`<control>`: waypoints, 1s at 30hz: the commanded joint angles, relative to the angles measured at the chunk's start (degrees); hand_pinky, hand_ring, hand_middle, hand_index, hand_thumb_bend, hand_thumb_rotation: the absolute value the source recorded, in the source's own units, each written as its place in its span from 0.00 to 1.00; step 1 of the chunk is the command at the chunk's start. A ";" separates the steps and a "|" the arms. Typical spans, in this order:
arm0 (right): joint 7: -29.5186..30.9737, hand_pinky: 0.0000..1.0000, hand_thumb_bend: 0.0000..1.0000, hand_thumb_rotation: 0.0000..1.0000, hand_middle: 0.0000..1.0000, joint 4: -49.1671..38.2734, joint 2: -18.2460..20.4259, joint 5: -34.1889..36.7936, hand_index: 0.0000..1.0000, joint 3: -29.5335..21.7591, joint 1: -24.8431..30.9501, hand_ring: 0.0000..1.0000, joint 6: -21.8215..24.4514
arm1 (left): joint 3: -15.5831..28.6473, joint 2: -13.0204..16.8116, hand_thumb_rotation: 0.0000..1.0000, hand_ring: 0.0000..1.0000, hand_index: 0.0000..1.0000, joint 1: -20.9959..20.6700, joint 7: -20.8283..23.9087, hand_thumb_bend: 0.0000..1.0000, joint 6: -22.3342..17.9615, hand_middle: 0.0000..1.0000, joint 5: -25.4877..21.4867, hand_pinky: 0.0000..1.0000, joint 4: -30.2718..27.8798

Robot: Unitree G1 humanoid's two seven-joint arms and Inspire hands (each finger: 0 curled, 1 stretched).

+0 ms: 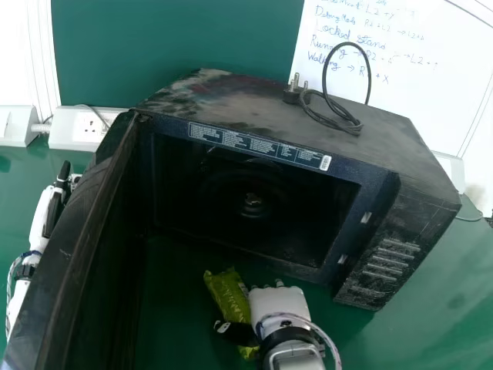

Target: Put biscuit inside oven

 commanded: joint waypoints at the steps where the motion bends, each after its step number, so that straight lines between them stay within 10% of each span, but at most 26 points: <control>1: 4.90 0.41 0.84 0.48 0.60 0.98 -0.35 2.45 0.76 0.67 1.94 0.50 -2.31 | -0.15 -0.11 0.06 0.34 0.49 0.60 0.04 0.52 0.15 0.42 -0.08 0.28 -0.48; 9: 5.78 0.17 0.65 0.14 0.37 2.66 -0.69 1.50 0.70 0.71 1.57 0.24 -4.16 | -0.18 -0.13 0.06 0.34 0.49 0.57 0.19 0.52 0.47 0.42 0.03 0.28 -0.58; 28: -3.11 0.15 0.73 0.08 0.34 1.03 -1.47 6.93 0.63 -0.89 3.45 0.22 -3.25 | -0.27 -0.33 0.06 0.33 0.49 0.56 0.38 0.52 0.46 0.42 0.15 0.28 -0.49; 30: -3.96 0.15 0.60 0.02 0.44 0.46 -1.21 7.56 0.66 -1.51 3.28 0.22 -2.76 | -0.26 -0.30 0.06 0.33 0.49 0.43 0.14 0.52 0.05 0.42 0.07 0.28 -0.09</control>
